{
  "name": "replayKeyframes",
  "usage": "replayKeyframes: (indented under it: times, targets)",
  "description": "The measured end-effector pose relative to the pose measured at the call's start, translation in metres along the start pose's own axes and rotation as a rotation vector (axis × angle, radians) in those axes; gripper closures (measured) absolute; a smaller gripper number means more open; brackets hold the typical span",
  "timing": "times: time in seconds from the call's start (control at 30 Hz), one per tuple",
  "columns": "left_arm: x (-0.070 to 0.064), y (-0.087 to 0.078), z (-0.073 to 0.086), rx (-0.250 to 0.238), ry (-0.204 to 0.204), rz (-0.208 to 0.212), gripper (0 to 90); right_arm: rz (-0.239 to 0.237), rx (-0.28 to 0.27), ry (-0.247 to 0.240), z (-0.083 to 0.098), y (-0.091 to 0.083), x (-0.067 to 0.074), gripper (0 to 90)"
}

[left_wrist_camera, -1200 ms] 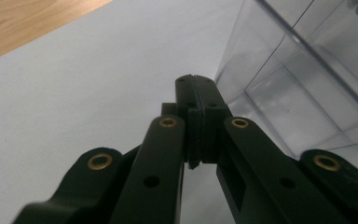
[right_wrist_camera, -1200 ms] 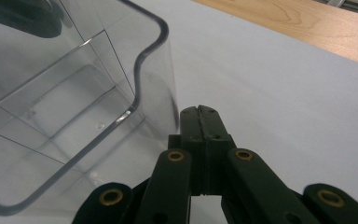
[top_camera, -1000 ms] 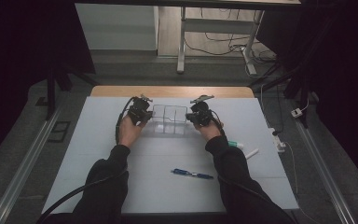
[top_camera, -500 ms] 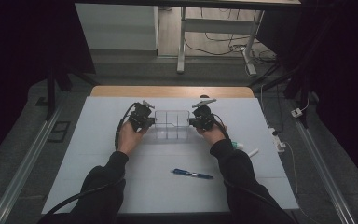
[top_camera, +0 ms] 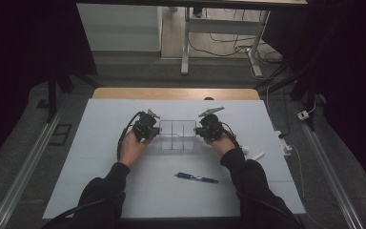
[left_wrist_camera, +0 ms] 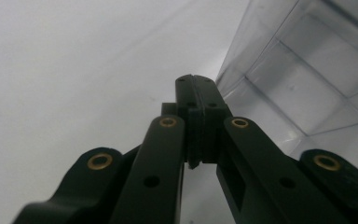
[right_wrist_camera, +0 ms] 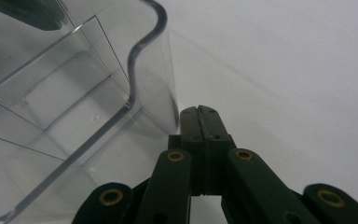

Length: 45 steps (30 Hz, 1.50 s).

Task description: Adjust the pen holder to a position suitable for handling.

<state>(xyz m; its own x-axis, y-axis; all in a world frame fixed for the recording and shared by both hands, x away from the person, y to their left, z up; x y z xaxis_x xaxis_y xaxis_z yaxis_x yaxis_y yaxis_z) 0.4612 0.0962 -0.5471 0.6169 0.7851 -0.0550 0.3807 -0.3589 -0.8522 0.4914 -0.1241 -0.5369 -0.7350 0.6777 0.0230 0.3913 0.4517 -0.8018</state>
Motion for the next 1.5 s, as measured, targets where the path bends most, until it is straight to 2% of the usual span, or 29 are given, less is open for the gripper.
replayKeyframes:
  times: [0.43, 0.5, 0.53, 0.6, 0.7, 0.77, 0.83, 0.93, 0.97, 1.07, 1.2, 1.33, 1.5]
  targets:
    - [-0.015, -0.005, 0.011, 0.019, 0.017, 0.005, 88.7, -0.020, 0.012, -0.011, 0.013, -0.010, 0.010, 90.0]
    - [-0.014, -0.004, 0.012, 0.021, 0.019, 0.013, 88.7, -0.019, 0.018, -0.012, 0.012, -0.010, 0.010, 89.9]
    - [-0.012, -0.003, 0.013, 0.018, 0.023, 0.030, 88.6, -0.012, 0.020, -0.015, 0.012, -0.010, 0.010, 90.0]
    - [-0.008, -0.006, 0.014, 0.006, 0.017, 0.020, 88.1, -0.002, 0.014, -0.022, 0.011, -0.011, 0.011, 89.8]
    - [-0.002, -0.010, 0.017, -0.014, 0.008, 0.034, 83.2, 0.023, 0.004, -0.035, 0.012, -0.016, 0.010, 83.8]
    - [0.001, -0.015, 0.021, -0.036, 0.000, 0.066, 79.5, 0.016, -0.008, -0.027, 0.013, -0.020, 0.009, 80.4]
    - [0.000, -0.023, 0.024, -0.048, 0.010, 0.078, 73.9, 0.008, -0.021, -0.016, 0.014, -0.025, 0.007, 76.1]
    - [-0.003, -0.028, 0.024, -0.057, 0.018, 0.072, 69.0, 0.005, -0.033, -0.012, 0.015, -0.030, 0.006, 72.4]
    - [-0.005, -0.031, 0.024, -0.061, 0.023, 0.066, 64.7, 0.006, -0.042, -0.012, 0.017, -0.035, 0.006, 68.9]
    - [-0.009, -0.040, 0.025, -0.064, 0.049, 0.047, 60.0, 0.006, -0.045, -0.011, 0.019, -0.041, 0.006, 65.2]
    - [-0.011, -0.052, 0.031, -0.072, 0.050, 0.040, 51.3, 0.007, -0.046, -0.020, 0.027, -0.054, 0.008, 56.2]
    - [-0.013, -0.064, 0.040, -0.088, 0.039, 0.058, 46.4, -0.008, -0.062, -0.009, 0.030, -0.061, 0.010, 51.2]
    - [-0.020, -0.079, 0.051, -0.110, 0.041, 0.075, 36.0, -0.039, -0.084, 0.005, 0.033, -0.075, 0.018, 41.5]
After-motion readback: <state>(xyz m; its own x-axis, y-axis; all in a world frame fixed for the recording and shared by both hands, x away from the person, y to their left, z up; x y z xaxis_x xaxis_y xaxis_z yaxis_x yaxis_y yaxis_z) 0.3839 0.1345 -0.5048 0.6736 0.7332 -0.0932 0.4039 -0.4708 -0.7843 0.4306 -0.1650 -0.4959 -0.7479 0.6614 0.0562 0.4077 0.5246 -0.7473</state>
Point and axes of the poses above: each handheld gripper's, and its own axes: y roughly forward along the jaws, z roughly out of its underside, x roughly to its left, the point moved 5 cm from there along y, roughly forward along the jaws, and after that the axes turned 6 degrees about x, right-handed, at the moved point
